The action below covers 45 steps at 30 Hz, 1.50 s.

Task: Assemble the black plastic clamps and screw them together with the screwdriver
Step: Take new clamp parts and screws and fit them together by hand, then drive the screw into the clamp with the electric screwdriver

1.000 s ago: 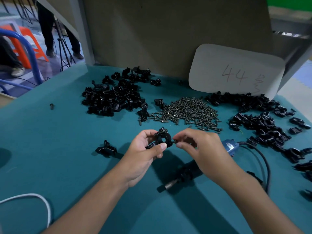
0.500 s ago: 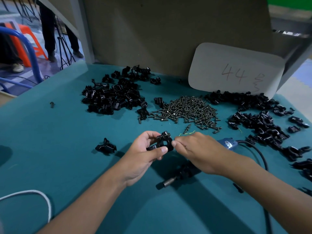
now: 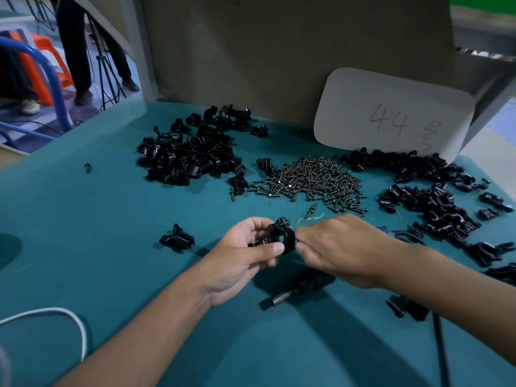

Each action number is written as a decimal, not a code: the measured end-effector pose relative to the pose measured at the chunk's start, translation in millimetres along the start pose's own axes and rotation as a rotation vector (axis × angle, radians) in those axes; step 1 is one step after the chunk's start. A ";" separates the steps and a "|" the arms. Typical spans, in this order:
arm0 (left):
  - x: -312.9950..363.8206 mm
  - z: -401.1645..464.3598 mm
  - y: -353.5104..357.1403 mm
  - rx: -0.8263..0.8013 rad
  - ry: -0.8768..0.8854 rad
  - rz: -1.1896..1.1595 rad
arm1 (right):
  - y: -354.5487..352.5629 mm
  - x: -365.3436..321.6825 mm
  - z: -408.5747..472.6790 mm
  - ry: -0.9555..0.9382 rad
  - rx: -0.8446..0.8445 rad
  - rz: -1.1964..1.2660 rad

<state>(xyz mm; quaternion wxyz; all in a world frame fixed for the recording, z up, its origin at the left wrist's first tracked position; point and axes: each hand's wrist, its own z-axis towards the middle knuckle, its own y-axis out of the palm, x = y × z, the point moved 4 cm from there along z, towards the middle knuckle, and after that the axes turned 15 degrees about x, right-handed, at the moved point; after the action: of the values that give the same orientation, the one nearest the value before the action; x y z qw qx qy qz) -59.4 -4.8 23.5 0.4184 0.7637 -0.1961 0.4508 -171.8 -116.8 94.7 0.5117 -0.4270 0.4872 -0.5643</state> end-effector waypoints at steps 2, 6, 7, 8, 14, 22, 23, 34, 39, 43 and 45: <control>2.2 -0.1 -1.4 0.015 0.027 0.015 | 5.8 -1.1 0.3 0.025 -0.016 0.001; 6.6 -1.3 -2.9 0.032 0.118 0.144 | 13.7 1.9 6.5 0.230 -0.095 0.205; 6.4 -1.6 -2.9 0.034 0.123 0.164 | 13.7 1.4 6.2 0.243 -0.118 0.234; 5.8 -1.9 -2.5 0.034 0.112 0.165 | 11.6 1.4 5.4 0.216 -0.125 0.189; 1.0 -1.3 1.5 0.011 -0.065 -0.002 | -7.5 -6.8 -1.9 -0.131 -0.019 -0.166; 3.8 -2.3 -0.4 0.032 0.209 0.298 | 10.2 5.5 -5.7 0.112 -0.066 0.082; 4.2 -2.4 -0.3 0.033 0.245 0.338 | 12.2 4.9 -5.7 0.180 -0.100 0.129; 3.5 12.1 -19.8 0.265 0.361 0.549 | 30.0 52.1 -98.1 1.207 0.061 0.653; 7.8 10.4 -20.9 0.287 0.369 0.563 | 47.0 45.5 -99.3 1.340 0.019 0.471; 8.2 6.1 -19.1 0.260 0.364 0.586 | 45.0 47.6 -73.3 1.480 0.071 0.578; 7.7 3.7 -17.6 0.243 0.367 0.603 | 46.2 44.0 -70.9 1.562 0.105 0.726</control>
<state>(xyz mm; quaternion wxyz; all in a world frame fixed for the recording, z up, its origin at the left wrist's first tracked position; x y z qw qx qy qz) -41.6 2.9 21.0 0.2014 0.6223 -0.2787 0.7032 -238.7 -152.6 37.0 0.1981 0.2898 0.7791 -0.5195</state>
